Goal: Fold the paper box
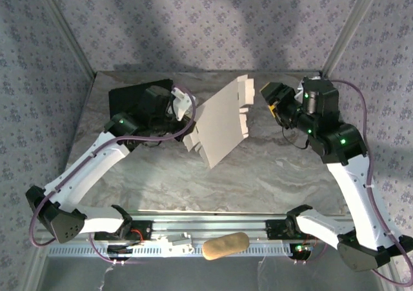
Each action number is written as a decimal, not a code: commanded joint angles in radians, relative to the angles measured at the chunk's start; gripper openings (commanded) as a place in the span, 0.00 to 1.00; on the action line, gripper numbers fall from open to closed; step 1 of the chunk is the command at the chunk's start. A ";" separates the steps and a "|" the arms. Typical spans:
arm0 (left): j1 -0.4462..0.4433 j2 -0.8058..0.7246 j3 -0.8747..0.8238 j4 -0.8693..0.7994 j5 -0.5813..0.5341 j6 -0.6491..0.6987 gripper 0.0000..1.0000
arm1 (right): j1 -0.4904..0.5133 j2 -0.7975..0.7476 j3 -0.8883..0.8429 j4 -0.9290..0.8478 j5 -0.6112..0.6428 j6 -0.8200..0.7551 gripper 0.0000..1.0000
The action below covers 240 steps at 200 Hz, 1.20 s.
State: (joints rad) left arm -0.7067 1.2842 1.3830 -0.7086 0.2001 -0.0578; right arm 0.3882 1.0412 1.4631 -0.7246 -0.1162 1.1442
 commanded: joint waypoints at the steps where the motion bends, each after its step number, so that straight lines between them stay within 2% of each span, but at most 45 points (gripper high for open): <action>1: -0.001 0.043 0.027 -0.100 0.089 0.062 0.00 | 0.019 0.003 -0.057 0.027 -0.039 0.068 0.59; 40: 0.001 0.101 0.025 -0.062 0.051 0.185 0.00 | 0.086 0.057 -0.131 0.095 -0.039 0.216 0.59; 95: -0.016 0.126 0.015 0.005 -0.006 0.309 0.00 | 0.164 0.188 -0.120 0.119 -0.019 0.389 0.57; 138: -0.027 0.115 -0.010 0.025 -0.008 0.330 0.00 | 0.169 0.252 -0.187 0.225 -0.053 0.445 0.53; 192: -0.055 0.119 -0.052 0.065 -0.029 0.331 0.00 | 0.149 0.259 -0.261 0.314 -0.090 0.471 0.46; 240: -0.059 0.122 -0.054 0.080 -0.045 0.334 0.00 | 0.132 0.269 -0.338 0.373 -0.140 0.499 0.35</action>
State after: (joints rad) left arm -0.7597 1.4216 1.3228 -0.6540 0.1661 0.2535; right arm 0.5259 1.3014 1.1477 -0.3912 -0.2192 1.6161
